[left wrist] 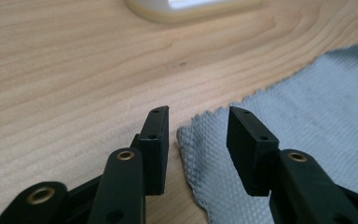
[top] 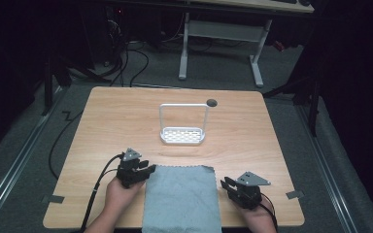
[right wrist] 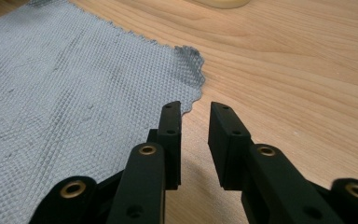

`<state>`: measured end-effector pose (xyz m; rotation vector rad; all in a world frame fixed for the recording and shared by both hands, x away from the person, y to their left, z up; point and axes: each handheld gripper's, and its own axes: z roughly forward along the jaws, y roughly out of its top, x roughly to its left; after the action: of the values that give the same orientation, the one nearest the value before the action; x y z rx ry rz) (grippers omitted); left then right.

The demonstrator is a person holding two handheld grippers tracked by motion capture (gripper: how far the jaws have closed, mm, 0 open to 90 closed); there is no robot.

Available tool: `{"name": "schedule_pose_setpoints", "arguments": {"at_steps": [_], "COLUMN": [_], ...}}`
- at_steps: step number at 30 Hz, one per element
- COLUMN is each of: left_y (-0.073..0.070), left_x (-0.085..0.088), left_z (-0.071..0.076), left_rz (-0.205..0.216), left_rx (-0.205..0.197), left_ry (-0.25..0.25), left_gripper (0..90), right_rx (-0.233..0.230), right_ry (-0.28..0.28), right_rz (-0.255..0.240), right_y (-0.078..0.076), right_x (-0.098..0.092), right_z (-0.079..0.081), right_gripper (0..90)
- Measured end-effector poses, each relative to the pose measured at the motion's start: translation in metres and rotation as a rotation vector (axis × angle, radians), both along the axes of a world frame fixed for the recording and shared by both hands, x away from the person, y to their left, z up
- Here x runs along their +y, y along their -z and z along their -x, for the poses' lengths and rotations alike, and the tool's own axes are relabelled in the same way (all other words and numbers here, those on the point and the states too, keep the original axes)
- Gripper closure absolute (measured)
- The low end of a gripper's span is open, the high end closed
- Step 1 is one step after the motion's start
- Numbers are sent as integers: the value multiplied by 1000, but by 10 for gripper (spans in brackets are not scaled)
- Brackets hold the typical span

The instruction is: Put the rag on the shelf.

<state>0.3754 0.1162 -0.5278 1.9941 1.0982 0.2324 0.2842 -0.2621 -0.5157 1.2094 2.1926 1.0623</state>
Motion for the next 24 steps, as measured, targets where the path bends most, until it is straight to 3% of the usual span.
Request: {"name": "schedule_pose_setpoints", "arguments": {"at_steps": [3, 6, 9, 14, 17, 18, 21, 24], "left_y": [3, 4, 6, 7, 7, 7, 8, 8], "left_x": [-2, -2, -3, -3, -3, -3, -3, -2], "left_z": [-1, 0, 4, 4, 4, 5, 5, 6], "left_rz": [-3, -1, -11, -9, -10, -11, -10, -7], "left_rx": [17, 9, -6, -11, -14, -16, -19, -20], "left_ry": [-1, -16, 5, 19, 26, 27, 29, 32], "left_gripper": [651, 687, 762, 874, 887, 888, 888, 888], "right_rx": [9, 10, 14, 42, 30, 40, 55, 96], "right_ry": [2, -2, 0, 27, 49, 56, 75, 81], "right_rz": [-9, -12, -13, -20, 0, -11, 23, 39], "right_y": [1, 2, 3, 3, 1, 1, 5, 11], "right_x": [2, 5, 11, 27, 33, 36, 43, 44], "right_z": [-2, -4, -6, -25, -41, -47, -60, -64], "right_gripper": [708, 678, 626, 556, 559, 568, 614, 647]}}
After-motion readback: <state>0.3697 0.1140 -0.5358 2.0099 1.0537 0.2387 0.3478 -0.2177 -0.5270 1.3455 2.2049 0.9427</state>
